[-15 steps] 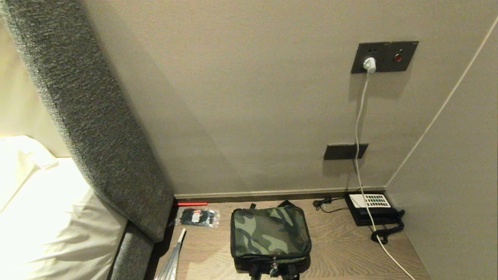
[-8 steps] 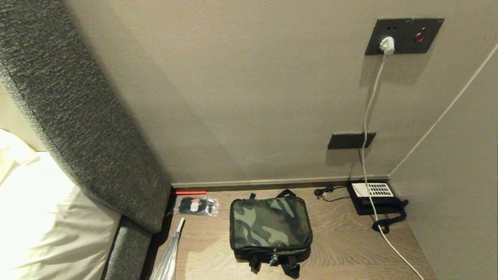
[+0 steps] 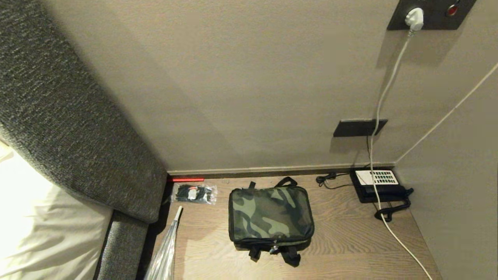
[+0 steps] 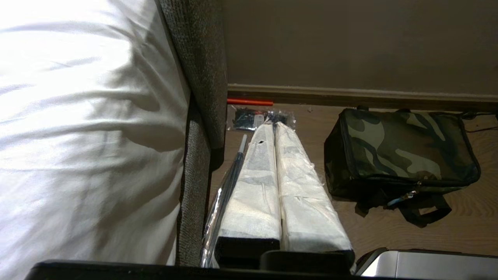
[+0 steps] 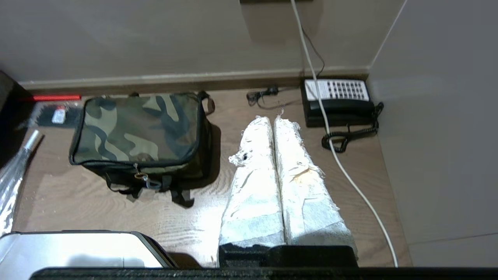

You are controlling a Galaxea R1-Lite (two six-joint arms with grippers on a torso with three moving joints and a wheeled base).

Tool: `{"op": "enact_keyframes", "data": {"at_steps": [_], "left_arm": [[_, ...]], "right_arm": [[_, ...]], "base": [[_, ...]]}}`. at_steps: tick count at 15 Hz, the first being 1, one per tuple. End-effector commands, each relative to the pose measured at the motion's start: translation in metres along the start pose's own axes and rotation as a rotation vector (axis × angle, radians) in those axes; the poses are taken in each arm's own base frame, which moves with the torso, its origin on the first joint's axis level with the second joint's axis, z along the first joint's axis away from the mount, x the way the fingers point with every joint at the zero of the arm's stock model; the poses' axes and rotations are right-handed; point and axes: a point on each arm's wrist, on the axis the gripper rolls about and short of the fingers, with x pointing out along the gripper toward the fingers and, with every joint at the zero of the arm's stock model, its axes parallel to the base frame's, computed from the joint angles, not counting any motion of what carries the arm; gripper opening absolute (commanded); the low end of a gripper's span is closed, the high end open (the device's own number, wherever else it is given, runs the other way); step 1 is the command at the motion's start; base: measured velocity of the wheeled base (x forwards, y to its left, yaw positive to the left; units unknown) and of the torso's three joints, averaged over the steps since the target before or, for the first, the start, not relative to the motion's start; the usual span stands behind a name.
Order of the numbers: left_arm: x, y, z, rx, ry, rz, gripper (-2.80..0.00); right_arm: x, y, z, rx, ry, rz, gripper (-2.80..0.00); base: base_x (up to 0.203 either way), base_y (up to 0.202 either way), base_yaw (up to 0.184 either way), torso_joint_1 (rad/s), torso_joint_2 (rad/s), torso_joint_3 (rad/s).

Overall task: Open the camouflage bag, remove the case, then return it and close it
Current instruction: Open the top of the storage box

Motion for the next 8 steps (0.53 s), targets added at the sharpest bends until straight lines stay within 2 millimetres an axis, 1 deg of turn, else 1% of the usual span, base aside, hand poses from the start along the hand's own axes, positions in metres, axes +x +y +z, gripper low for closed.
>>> {"op": "enact_keyframes", "data": {"at_steps": [1,8], "left_arm": [[0.0002,0.0000,-0.0008,-0.001,0.003,0.001,-2.80],[0.0002,0.0000,-0.0008,-0.001,0.003,0.001,-2.80]], "right_arm": [[-0.0001,0.0000,0.0000,-0.001,-0.002,0.000,-2.80],[-0.0001,0.0000,0.0000,-0.001,-0.002,-0.001,-2.80]], "base": [[0.000,0.000,0.000,0.002,0.01,-0.201],[0.000,0.000,0.000,0.002,0.00,-0.197]]}}
